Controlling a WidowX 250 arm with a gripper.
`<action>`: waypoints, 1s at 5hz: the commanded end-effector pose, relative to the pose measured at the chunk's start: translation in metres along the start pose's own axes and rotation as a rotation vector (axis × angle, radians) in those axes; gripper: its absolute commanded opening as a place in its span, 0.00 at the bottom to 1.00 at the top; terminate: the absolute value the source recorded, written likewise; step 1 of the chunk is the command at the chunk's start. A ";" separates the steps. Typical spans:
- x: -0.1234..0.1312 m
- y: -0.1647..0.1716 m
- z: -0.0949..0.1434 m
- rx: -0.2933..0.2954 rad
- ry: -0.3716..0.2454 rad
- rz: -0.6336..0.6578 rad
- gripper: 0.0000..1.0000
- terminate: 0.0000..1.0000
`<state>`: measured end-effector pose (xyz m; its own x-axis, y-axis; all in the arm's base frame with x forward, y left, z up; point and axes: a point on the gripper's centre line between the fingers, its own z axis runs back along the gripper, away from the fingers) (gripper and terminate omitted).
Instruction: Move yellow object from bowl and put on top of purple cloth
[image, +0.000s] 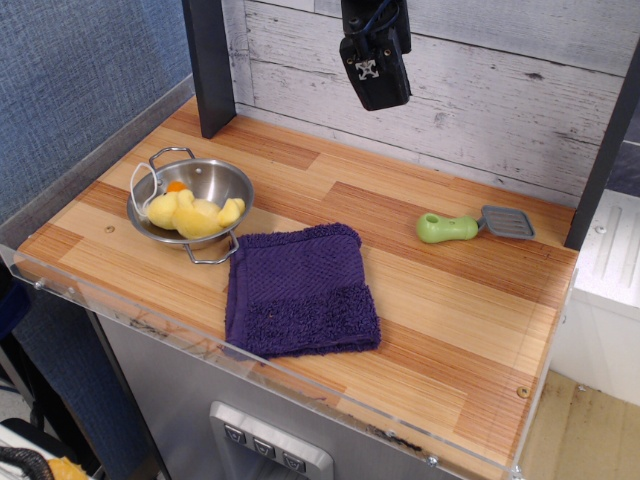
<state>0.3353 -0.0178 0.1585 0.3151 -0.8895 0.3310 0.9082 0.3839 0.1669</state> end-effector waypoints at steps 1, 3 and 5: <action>0.000 0.000 0.000 0.000 0.000 0.000 1.00 0.00; -0.046 0.002 0.027 0.012 0.035 0.531 1.00 0.00; -0.085 -0.016 0.034 0.060 0.021 0.997 1.00 0.00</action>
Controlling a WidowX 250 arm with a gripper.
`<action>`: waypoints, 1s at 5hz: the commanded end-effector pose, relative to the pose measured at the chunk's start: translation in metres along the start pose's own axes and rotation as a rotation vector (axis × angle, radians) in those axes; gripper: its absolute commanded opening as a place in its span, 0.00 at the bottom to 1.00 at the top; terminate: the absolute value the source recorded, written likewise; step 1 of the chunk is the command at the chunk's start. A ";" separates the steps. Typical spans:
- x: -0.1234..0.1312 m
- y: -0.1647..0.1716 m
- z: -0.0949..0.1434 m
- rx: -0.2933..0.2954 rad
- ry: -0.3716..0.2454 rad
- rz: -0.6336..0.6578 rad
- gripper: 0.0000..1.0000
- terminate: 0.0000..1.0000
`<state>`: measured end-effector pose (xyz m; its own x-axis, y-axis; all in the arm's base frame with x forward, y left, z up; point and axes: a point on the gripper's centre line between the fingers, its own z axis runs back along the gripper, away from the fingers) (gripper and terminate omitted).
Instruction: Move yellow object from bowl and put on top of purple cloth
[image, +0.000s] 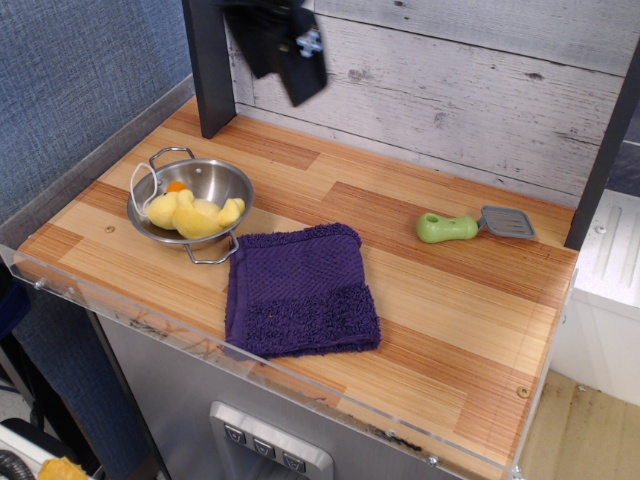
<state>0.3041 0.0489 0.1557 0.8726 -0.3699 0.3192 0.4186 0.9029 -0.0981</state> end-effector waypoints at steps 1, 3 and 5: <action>-0.038 0.008 0.014 0.099 -0.009 0.466 1.00 0.00; -0.059 0.022 0.023 0.081 -0.058 0.986 1.00 0.00; -0.066 0.054 0.015 -0.054 -0.090 1.309 1.00 0.00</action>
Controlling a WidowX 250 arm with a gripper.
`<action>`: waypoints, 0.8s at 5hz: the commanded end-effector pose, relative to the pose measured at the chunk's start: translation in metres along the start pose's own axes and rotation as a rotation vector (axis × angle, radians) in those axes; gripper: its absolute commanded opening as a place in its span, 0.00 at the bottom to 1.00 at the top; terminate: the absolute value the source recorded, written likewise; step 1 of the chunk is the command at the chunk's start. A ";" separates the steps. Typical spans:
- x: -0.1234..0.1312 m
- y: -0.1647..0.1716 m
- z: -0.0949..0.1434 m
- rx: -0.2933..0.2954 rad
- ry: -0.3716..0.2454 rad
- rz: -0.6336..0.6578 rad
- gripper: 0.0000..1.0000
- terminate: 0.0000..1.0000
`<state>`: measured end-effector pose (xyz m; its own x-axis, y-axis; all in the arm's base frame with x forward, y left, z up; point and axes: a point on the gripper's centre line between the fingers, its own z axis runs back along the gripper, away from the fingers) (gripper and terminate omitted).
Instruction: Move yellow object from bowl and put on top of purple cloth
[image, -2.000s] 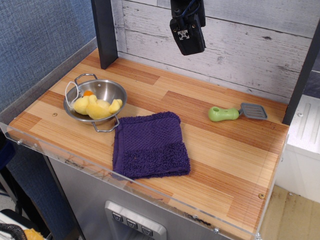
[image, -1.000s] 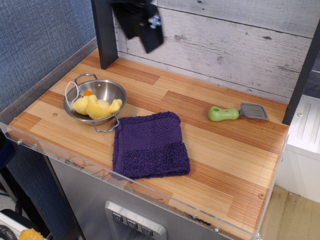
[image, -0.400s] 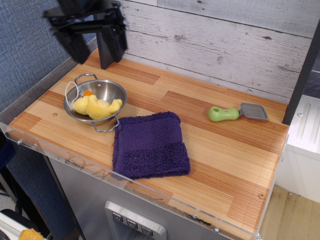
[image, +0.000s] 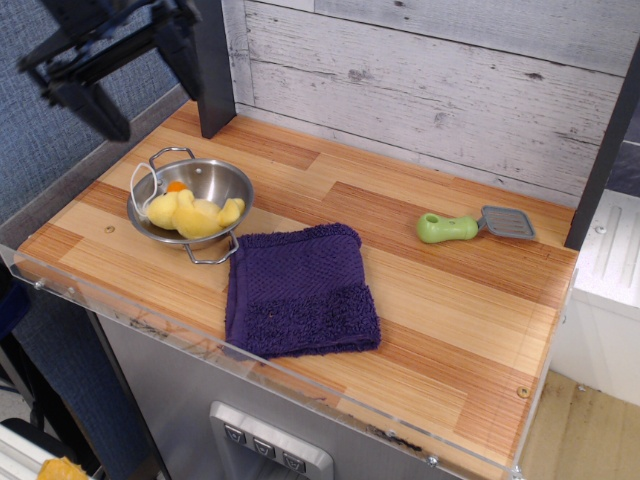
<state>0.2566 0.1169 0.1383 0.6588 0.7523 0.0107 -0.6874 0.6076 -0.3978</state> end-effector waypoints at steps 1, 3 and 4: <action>0.020 0.000 -0.016 -0.012 -0.031 0.047 1.00 0.00; 0.027 0.013 -0.043 0.063 -0.033 -0.004 1.00 0.00; 0.025 0.021 -0.049 0.081 -0.039 -0.012 1.00 0.00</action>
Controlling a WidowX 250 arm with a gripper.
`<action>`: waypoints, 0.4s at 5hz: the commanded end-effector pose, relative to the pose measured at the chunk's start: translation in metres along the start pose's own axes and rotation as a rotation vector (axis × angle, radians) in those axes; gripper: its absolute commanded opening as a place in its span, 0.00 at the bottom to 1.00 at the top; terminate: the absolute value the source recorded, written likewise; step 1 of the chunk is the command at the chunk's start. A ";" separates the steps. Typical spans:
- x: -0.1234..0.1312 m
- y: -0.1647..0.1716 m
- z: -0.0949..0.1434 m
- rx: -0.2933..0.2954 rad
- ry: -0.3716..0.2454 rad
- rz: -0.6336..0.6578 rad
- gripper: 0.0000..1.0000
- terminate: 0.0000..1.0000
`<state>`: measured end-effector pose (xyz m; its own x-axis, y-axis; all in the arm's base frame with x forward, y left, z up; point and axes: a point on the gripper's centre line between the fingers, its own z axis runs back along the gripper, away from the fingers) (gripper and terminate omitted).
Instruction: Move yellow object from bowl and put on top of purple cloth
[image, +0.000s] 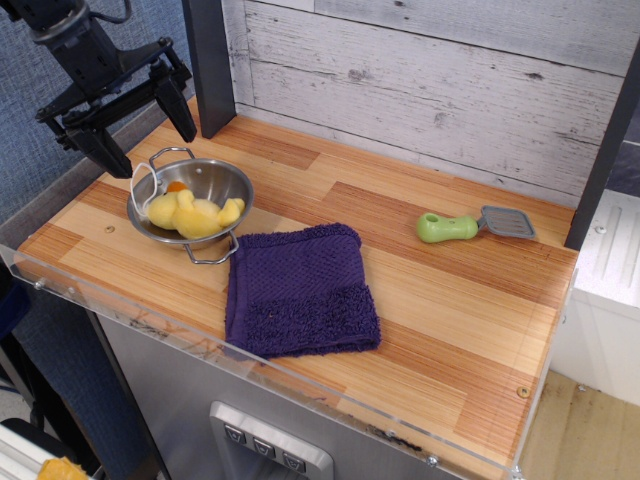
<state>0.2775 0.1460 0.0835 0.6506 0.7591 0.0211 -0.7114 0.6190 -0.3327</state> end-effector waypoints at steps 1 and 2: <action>-0.012 -0.005 -0.011 0.038 -0.080 -0.057 1.00 0.00; -0.011 -0.005 -0.017 0.074 -0.130 -0.085 1.00 0.00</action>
<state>0.2763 0.1391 0.0548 0.6781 0.7233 0.1302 -0.6849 0.6862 -0.2448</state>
